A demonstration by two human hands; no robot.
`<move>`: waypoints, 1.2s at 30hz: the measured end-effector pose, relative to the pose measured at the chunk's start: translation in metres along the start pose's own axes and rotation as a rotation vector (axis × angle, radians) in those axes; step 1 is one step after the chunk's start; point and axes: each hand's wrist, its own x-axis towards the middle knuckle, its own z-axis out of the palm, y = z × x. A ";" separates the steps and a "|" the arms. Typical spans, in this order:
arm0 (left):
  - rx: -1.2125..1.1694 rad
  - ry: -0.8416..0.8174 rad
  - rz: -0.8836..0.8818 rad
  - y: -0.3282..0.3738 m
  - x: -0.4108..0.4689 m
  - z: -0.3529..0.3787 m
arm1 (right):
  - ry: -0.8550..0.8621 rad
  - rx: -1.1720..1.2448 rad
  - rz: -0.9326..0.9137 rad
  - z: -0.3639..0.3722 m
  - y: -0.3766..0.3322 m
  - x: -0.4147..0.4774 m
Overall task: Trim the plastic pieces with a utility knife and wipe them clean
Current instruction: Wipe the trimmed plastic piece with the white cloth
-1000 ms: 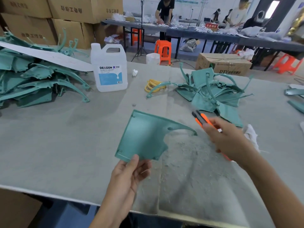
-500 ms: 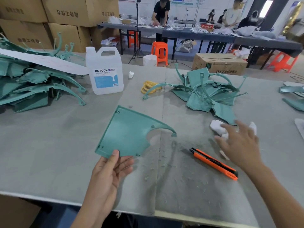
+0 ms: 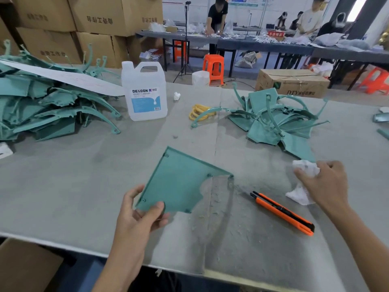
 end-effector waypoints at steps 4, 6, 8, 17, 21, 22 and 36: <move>0.106 -0.091 -0.036 0.008 -0.010 0.007 | 0.048 0.296 -0.138 -0.023 -0.076 -0.034; 0.125 -0.150 -0.060 0.010 -0.016 0.014 | 0.061 0.489 -0.212 -0.037 -0.123 -0.061; 0.085 -0.216 -0.101 0.013 -0.025 0.023 | 0.031 0.619 -0.348 -0.044 -0.163 -0.084; -0.130 -0.334 -0.119 0.023 -0.036 0.067 | -0.302 0.448 -0.687 0.006 -0.232 -0.168; -0.300 -0.286 -0.222 0.017 -0.039 0.060 | -0.248 0.501 -0.665 0.012 -0.220 -0.208; -0.397 -0.266 -0.241 0.019 -0.038 0.059 | -0.214 0.501 -0.676 0.012 -0.213 -0.215; -0.326 -0.271 -0.206 0.037 -0.047 0.067 | -0.258 0.263 -0.586 -0.001 -0.201 -0.142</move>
